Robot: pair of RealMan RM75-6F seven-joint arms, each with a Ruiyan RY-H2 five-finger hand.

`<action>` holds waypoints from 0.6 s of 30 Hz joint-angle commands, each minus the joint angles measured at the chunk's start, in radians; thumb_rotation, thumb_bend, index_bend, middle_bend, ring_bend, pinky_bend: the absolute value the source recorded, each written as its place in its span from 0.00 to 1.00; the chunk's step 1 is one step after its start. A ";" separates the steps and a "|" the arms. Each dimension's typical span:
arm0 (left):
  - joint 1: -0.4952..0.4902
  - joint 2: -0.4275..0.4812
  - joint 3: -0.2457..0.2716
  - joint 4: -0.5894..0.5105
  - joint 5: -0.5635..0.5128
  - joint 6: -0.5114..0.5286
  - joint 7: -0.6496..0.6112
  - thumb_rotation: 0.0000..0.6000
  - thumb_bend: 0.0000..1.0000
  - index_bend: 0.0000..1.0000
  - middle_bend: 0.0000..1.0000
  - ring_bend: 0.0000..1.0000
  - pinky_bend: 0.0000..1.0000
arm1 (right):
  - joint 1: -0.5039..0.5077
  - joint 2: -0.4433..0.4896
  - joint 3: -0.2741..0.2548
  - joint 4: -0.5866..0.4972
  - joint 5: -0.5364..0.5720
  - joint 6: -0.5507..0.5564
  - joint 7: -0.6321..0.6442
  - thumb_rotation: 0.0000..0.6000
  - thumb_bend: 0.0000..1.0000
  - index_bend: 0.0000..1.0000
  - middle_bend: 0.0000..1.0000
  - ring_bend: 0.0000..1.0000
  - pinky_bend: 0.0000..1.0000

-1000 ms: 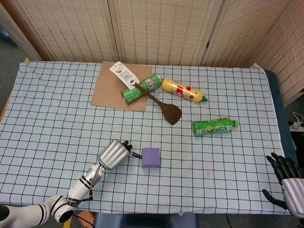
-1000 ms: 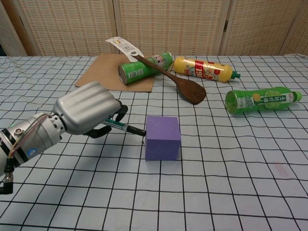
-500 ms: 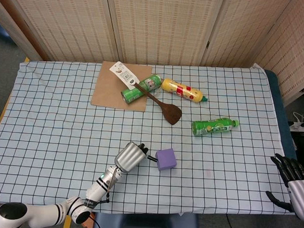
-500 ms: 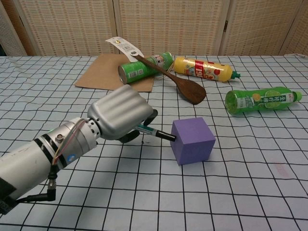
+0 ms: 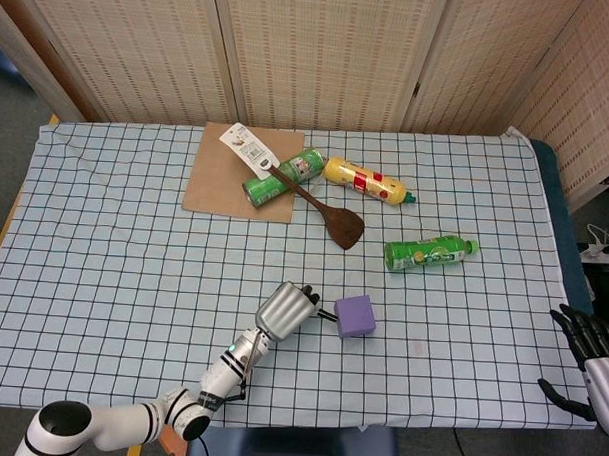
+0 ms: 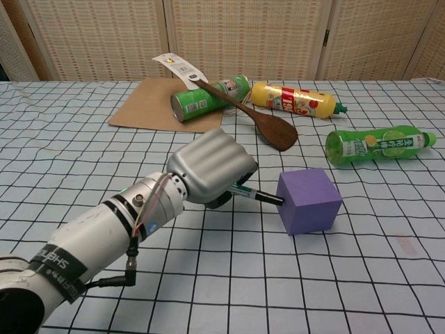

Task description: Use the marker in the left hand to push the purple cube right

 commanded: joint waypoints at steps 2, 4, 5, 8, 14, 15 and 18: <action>-0.016 -0.021 -0.007 0.010 -0.006 0.000 -0.004 1.00 0.58 0.83 0.82 0.82 1.00 | 0.001 0.001 0.002 0.001 0.004 -0.004 0.001 1.00 0.13 0.00 0.00 0.00 0.00; -0.024 -0.029 -0.008 0.009 -0.004 0.005 -0.002 1.00 0.58 0.83 0.82 0.82 1.00 | 0.001 0.000 0.001 0.000 0.003 -0.004 -0.001 1.00 0.13 0.00 0.00 0.00 0.00; -0.027 -0.031 -0.008 0.007 -0.002 0.009 -0.001 1.00 0.58 0.83 0.82 0.82 1.00 | 0.000 0.000 0.000 0.000 0.002 -0.004 -0.002 1.00 0.13 0.00 0.00 0.00 0.00; -0.026 -0.020 -0.003 -0.013 0.006 0.027 0.004 1.00 0.58 0.83 0.82 0.82 1.00 | -0.002 -0.001 -0.001 0.000 -0.002 0.001 -0.005 1.00 0.13 0.00 0.00 0.00 0.00; 0.044 0.097 0.064 -0.126 0.034 0.096 0.032 1.00 0.58 0.83 0.82 0.82 1.00 | -0.004 -0.006 -0.001 0.000 -0.004 0.004 -0.021 1.00 0.13 0.00 0.00 0.00 0.00; 0.060 0.121 0.081 -0.147 0.037 0.107 0.035 1.00 0.58 0.83 0.82 0.82 1.00 | -0.003 -0.007 -0.001 -0.001 -0.005 0.003 -0.026 1.00 0.13 0.00 0.00 0.00 0.00; 0.124 0.203 0.143 -0.218 0.048 0.150 0.038 1.00 0.58 0.83 0.82 0.82 1.00 | 0.001 -0.013 -0.001 -0.006 -0.007 -0.006 -0.045 1.00 0.13 0.00 0.00 0.00 0.00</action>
